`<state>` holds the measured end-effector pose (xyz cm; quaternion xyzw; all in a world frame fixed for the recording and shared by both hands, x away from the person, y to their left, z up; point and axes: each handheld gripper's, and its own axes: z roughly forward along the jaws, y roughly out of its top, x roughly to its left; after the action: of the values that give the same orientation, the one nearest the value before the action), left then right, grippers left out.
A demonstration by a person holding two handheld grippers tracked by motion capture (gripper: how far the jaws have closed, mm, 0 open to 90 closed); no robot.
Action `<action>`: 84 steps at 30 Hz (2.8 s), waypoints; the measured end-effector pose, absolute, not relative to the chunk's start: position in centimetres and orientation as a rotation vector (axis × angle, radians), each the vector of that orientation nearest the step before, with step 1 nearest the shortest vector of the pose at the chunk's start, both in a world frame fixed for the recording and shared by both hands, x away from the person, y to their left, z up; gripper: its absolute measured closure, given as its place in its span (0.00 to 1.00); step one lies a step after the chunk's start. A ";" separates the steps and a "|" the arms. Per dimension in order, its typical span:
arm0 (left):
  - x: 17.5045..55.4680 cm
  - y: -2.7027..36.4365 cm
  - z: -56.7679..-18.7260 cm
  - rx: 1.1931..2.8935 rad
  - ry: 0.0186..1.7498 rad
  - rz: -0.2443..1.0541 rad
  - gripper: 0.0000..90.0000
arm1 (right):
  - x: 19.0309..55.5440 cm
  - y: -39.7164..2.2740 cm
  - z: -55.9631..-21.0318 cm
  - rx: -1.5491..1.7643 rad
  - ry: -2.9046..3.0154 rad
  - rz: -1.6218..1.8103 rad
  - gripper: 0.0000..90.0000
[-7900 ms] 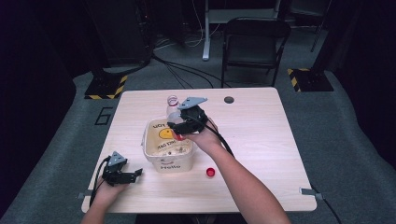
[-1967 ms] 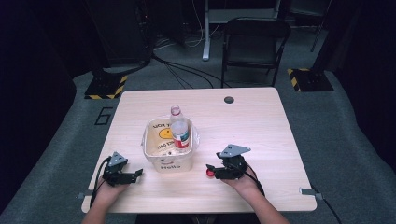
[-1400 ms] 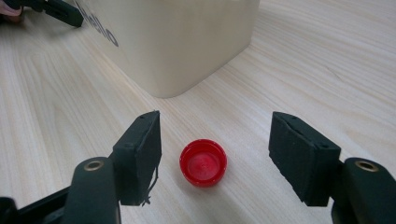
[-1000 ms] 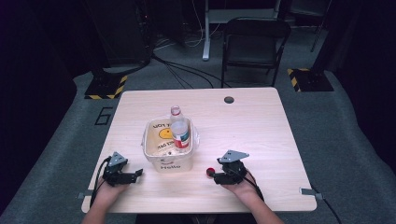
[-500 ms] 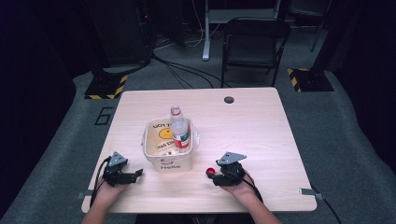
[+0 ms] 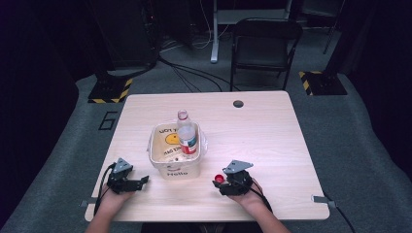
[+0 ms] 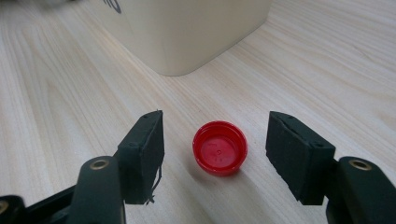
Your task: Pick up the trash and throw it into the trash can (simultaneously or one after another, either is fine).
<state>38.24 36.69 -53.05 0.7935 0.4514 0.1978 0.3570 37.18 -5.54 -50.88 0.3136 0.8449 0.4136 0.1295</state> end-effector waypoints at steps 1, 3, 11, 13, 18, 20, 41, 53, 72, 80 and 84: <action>38.2 36.7 -53.0 2.050 1.165 0.511 0.16 | 37.2 -5.5 -50.9 0.901 2.460 1.196 0.41; 38.2 36.7 -53.0 2.052 1.164 0.511 0.16 | 37.2 -5.4 -51.0 0.906 2.472 1.188 0.41; 38.2 36.7 -53.0 2.049 1.165 0.511 0.16 | 37.6 -5.2 -51.4 0.900 2.474 1.156 0.43; 38.2 36.7 -53.0 2.048 1.166 0.510 0.16 | 37.7 -5.1 -51.5 0.893 2.476 1.151 0.44; 38.3 36.7 -53.0 2.055 1.163 0.512 0.16 | 37.8 -5.0 -51.7 0.897 2.478 1.144 0.48; 38.3 36.7 -53.0 2.054 1.163 0.512 0.16 | 37.8 -4.9 -51.8 0.901 2.487 1.141 0.49; 38.3 36.7 -53.0 2.054 1.163 0.512 0.16 | 38.0 -4.6 -52.2 0.898 2.513 1.103 0.64; 38.3 36.7 -53.0 2.055 1.162 0.511 0.16 | 37.7 -4.6 -52.1 0.883 2.527 1.121 0.64; 38.3 36.7 -53.0 2.053 1.163 0.512 0.16 | 37.6 -4.3 -50.6 0.837 2.536 1.180 0.64; 38.3 36.7 -53.0 2.060 1.164 0.501 0.16 | 37.4 -4.2 -49.6 0.817 2.536 1.211 0.64; 38.3 36.7 -52.9 2.060 1.164 0.503 0.16 | 37.6 -4.3 -48.9 0.808 2.535 1.224 0.64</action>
<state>38.29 36.72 -52.95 0.7968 0.4500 0.1943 0.3535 37.59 -4.32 -48.85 0.2741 0.8607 0.4156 0.1061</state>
